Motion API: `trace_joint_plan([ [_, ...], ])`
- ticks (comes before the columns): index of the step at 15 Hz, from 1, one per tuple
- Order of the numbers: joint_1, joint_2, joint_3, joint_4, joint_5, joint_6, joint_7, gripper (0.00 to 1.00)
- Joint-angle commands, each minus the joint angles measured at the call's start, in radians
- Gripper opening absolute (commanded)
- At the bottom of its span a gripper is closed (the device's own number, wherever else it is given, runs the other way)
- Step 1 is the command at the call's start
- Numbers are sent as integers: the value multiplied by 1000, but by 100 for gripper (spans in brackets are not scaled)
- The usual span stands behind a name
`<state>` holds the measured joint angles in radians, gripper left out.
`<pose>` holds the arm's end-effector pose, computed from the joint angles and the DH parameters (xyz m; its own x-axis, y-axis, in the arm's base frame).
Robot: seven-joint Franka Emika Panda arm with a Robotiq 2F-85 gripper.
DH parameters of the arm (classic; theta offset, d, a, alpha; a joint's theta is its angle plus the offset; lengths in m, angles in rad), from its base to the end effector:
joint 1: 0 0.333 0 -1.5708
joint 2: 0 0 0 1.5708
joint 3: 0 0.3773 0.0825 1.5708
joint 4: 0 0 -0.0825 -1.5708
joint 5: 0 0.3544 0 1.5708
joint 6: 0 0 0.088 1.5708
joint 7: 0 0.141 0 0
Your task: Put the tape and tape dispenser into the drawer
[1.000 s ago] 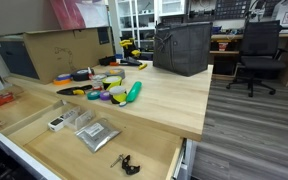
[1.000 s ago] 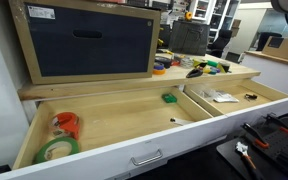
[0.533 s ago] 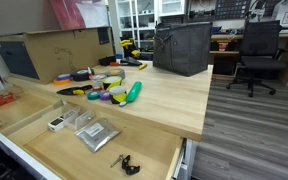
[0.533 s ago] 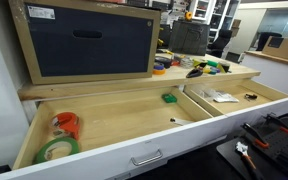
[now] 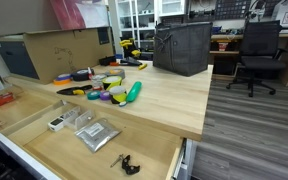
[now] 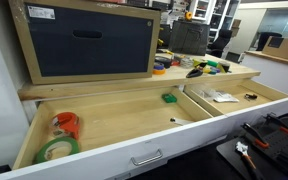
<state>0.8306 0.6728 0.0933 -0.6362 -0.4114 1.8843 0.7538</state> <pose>0.5250 0.5642 0.6848 0.7877 0.0726 0.6118 0.1821 -0.9761 -0.1187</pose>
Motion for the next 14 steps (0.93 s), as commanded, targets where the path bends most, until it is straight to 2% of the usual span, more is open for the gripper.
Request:
trace_joint_plan([
  [1, -42, -118, -5, -149, 12, -2, 79, 100],
  [8, -160, -304, 1, -414, 68, 47, 198, 100],
  [14, -268, -471, -9, -658, 149, 105, 226, 100],
])
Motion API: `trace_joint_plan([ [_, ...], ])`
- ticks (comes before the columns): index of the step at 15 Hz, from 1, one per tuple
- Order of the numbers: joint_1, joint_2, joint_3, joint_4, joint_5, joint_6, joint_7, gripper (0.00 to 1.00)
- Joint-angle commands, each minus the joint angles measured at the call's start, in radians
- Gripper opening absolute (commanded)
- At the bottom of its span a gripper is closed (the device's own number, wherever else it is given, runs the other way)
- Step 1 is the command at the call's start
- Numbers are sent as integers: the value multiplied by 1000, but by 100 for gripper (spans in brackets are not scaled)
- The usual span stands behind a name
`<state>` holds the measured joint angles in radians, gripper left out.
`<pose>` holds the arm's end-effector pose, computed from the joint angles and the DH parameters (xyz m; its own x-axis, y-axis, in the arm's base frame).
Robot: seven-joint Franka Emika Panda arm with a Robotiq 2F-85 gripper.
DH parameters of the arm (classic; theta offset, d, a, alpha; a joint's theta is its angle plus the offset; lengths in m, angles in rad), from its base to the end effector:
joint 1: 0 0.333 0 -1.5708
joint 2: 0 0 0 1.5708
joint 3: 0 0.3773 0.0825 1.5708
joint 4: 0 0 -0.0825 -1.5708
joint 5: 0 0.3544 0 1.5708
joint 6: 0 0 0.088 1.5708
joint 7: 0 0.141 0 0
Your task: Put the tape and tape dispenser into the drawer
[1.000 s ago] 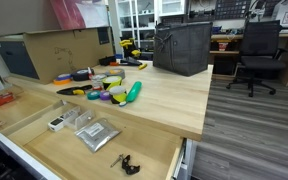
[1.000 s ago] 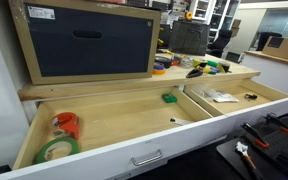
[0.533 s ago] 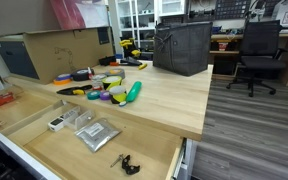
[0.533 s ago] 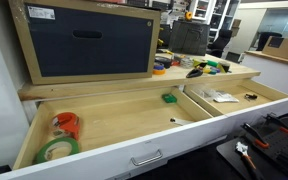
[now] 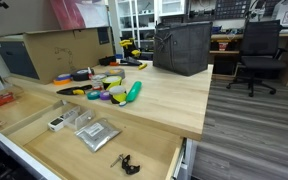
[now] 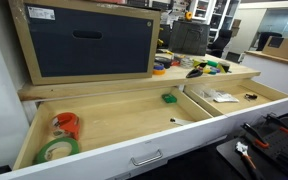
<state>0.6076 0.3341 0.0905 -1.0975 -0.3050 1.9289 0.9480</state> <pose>0.5534 0.4053 0.7157 0.8341 -0.2538 0.4897 -0.1629 -0.9616 -0.2209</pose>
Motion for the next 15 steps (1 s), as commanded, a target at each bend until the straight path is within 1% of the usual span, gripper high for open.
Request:
trace_joint_plan([
  [1, -62, -159, -9, -241, 57, 74, 29, 100],
  [4, -107, -246, -22, -376, 88, 106, 14, 100],
  [9, -162, -404, -45, -618, 143, 133, -77, 100],
  [10, -238, -434, 20, -664, 148, 131, -100, 100],
  [12, -279, -504, 38, -769, 166, 129, -167, 100],
  [15, -334, -616, 61, -931, 177, 156, -313, 100],
])
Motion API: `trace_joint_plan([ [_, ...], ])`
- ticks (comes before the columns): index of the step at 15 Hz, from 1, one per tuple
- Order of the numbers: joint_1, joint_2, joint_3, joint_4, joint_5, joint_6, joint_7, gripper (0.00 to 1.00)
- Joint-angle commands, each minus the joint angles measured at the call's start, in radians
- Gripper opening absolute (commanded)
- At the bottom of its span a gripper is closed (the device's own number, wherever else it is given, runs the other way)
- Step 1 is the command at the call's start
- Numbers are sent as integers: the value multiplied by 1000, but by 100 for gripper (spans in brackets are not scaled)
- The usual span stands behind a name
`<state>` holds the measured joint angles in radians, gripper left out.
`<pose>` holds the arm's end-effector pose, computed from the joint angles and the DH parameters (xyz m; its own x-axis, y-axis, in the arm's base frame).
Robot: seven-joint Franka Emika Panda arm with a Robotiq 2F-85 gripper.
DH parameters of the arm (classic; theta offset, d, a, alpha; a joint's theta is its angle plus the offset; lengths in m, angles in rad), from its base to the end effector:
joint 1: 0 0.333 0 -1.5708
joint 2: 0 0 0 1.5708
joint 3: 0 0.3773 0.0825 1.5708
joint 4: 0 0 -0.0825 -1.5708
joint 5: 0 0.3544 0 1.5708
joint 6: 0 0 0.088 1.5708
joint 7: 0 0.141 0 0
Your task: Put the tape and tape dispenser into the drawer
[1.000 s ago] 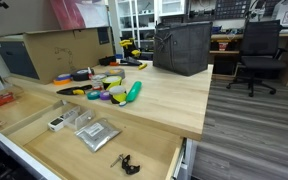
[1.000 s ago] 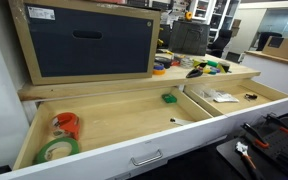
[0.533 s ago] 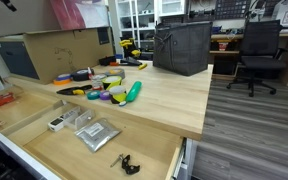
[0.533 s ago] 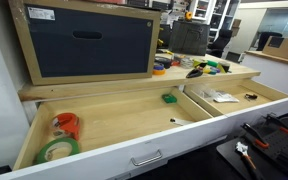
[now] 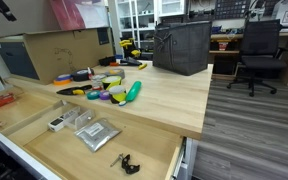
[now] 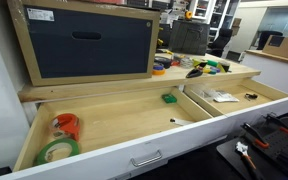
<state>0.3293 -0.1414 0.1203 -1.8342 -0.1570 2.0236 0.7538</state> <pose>0.4720 0.2178 0.6529 0.9019 -0.2544 0.3490 -0.2373 -0.9671 -0.0919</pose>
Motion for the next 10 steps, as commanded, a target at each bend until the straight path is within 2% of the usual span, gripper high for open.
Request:
trace_joint_plan([
  [1, -68, -174, 37, -248, 31, 73, -161, 100],
  [5, -103, -288, 50, -424, 46, 116, -308, 100],
  [10, -121, -368, 41, -553, 88, 166, -437, 100],
])
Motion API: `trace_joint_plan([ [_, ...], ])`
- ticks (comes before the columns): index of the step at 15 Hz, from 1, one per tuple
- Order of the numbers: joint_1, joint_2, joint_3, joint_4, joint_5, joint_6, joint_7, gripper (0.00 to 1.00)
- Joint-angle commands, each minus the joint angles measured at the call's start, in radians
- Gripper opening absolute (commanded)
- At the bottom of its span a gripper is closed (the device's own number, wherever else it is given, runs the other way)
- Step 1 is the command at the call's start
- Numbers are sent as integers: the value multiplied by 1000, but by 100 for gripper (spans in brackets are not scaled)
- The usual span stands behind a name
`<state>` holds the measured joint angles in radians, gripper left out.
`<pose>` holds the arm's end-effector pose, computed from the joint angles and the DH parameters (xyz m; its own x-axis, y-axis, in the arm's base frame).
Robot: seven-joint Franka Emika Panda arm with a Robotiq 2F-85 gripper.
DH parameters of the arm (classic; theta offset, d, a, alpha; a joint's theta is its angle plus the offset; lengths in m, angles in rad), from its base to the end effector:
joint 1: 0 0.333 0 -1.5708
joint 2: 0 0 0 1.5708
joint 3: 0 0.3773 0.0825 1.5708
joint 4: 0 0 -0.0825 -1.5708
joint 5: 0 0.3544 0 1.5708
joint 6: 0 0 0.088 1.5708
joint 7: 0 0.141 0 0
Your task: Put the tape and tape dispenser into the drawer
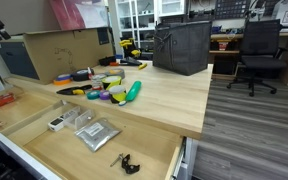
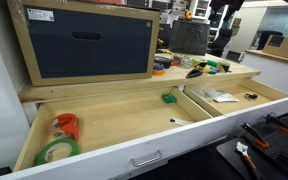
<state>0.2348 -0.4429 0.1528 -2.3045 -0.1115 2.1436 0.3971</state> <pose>0.3705 0.1535 0.5743 0.9494 0.0397 0.3116 0.0237 -0.9982 0.0548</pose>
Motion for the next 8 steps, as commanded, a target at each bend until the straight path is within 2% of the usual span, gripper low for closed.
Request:
trace_joint_plan([
  [1, -29, -77, 7, -99, 52, 53, -99, 100],
  [8, -32, -128, -1, -173, 107, 98, -192, 100],
])
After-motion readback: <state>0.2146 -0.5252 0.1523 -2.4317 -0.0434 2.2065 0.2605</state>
